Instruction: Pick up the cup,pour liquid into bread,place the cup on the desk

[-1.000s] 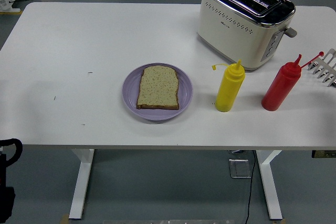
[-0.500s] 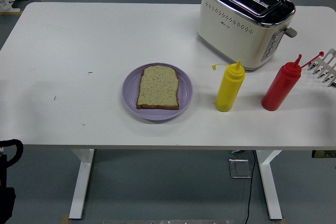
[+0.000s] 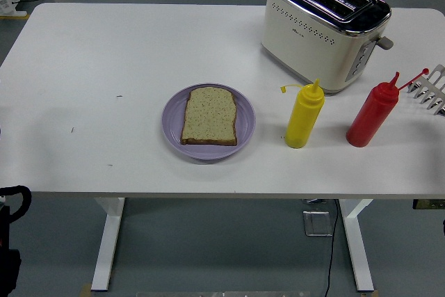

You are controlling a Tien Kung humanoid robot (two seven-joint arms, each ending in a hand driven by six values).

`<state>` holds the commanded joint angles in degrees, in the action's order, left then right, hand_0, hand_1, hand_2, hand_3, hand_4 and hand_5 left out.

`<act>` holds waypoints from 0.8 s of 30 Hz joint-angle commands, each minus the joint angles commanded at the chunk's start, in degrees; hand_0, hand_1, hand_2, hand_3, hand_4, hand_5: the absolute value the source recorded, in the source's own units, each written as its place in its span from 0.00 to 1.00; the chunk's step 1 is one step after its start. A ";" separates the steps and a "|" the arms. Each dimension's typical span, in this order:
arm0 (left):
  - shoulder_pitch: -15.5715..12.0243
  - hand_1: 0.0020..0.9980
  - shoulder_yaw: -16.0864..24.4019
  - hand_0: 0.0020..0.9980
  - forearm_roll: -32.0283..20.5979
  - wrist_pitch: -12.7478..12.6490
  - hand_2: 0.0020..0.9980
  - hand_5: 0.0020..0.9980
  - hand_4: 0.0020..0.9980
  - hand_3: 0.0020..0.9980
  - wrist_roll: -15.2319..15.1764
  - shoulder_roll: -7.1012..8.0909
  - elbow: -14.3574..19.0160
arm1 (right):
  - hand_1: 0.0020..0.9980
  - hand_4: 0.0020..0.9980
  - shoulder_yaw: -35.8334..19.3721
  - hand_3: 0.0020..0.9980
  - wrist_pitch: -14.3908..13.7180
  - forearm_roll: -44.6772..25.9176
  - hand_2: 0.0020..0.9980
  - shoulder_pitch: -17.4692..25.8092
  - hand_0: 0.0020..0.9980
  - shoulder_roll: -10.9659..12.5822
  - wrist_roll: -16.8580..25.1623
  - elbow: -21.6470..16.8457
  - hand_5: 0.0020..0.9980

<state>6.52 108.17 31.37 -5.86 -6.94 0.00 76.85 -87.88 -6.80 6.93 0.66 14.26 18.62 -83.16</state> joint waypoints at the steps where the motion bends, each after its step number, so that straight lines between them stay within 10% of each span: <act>1: 0.00 0.73 0.00 0.79 0.00 0.00 0.73 1.00 0.59 0.69 0.00 0.00 0.00 | 0.76 0.65 -0.01 0.83 0.01 0.02 0.80 -0.03 0.81 -0.04 -0.03 0.05 0.60; 24: 0.27 0.74 0.34 0.79 -0.09 -0.09 0.74 1.00 0.59 0.69 -0.03 0.00 0.00 | 0.76 0.64 -1.27 0.83 0.83 0.50 0.79 -0.59 0.81 -0.27 -4.40 0.53 0.60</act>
<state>6.79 108.50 31.27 -5.95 -6.97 0.00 76.85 -89.15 -5.96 7.44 0.07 14.00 14.22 -82.63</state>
